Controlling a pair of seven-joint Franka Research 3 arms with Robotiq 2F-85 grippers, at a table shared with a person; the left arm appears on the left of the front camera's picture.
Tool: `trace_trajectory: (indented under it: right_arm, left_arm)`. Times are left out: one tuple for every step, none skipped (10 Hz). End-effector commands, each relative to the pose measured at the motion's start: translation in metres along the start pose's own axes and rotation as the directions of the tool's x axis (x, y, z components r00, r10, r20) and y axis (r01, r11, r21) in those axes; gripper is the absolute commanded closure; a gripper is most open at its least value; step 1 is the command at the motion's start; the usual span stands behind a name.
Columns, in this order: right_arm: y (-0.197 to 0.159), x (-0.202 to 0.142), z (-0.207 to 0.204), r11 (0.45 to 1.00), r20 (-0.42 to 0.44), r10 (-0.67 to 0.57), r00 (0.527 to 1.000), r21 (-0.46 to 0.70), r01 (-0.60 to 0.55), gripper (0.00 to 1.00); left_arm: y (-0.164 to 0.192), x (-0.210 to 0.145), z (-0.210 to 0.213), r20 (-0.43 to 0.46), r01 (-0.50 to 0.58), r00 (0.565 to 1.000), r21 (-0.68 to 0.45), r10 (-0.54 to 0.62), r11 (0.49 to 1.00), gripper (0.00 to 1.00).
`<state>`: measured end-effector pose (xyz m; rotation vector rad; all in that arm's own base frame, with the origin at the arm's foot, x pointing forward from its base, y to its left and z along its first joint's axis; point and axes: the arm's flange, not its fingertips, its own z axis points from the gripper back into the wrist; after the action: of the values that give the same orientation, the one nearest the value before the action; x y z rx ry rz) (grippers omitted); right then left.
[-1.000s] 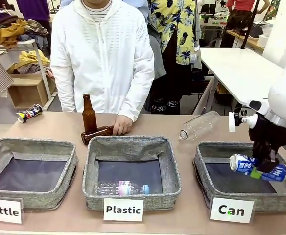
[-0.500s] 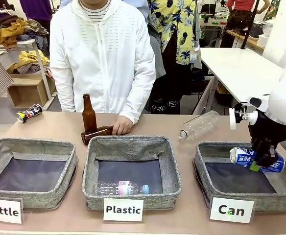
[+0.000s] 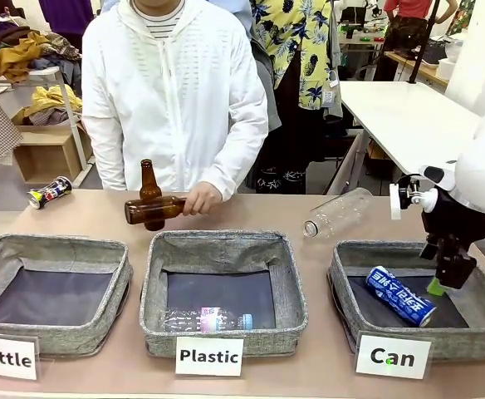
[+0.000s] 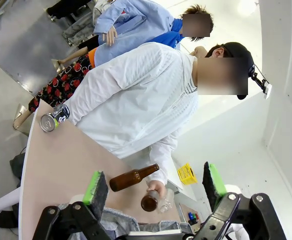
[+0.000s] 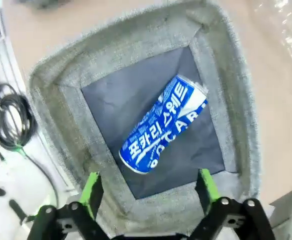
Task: Sort the can waste into the basket.
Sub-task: Pick up the can waste from the table and place it in the right Fabric basket.
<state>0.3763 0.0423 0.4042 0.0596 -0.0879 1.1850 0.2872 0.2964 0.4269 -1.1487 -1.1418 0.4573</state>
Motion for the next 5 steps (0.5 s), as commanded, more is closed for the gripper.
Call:
trace_trajectory:
  right_arm:
    - [-0.014, 0.015, 0.014, 0.975, 0.18, -0.219, 0.959, 0.076, 0.209, 0.0]
    - [-0.015, 0.019, 0.027, 0.92, 0.323, -0.388, 0.863, 0.189, 0.343, 0.0]
    - [-0.017, 0.015, 0.042, 0.79, 0.527, -0.613, 0.589, 0.41, 0.455, 0.0]
    - [-0.024, 0.014, 0.05, 0.556, 0.506, -0.827, 0.245, 0.677, 0.483, 0.0]
    - [-0.026, 0.008, 0.051, 0.49, 0.48, -0.87, 0.11, 0.82, 0.294, 0.0]
  left_arm:
    - [-0.001, -0.001, 0.001, 0.003, 0.012, 1.0, 0.002, -0.012, 1.0, 0.0]
    - [-0.001, -0.001, 0.001, 0.003, 0.012, 1.0, 0.002, -0.012, 1.0, 0.0]
    - [-0.001, -0.001, 0.001, 0.003, 0.012, 1.0, 0.002, -0.012, 1.0, 0.0]
    - [-0.001, -0.001, 0.001, 0.003, 0.012, 1.0, 0.002, -0.012, 1.0, 0.0]
    - [0.0, 0.0, 0.0, 0.0, 0.0, 1.0, 0.0, 0.0, 1.0, 0.0]
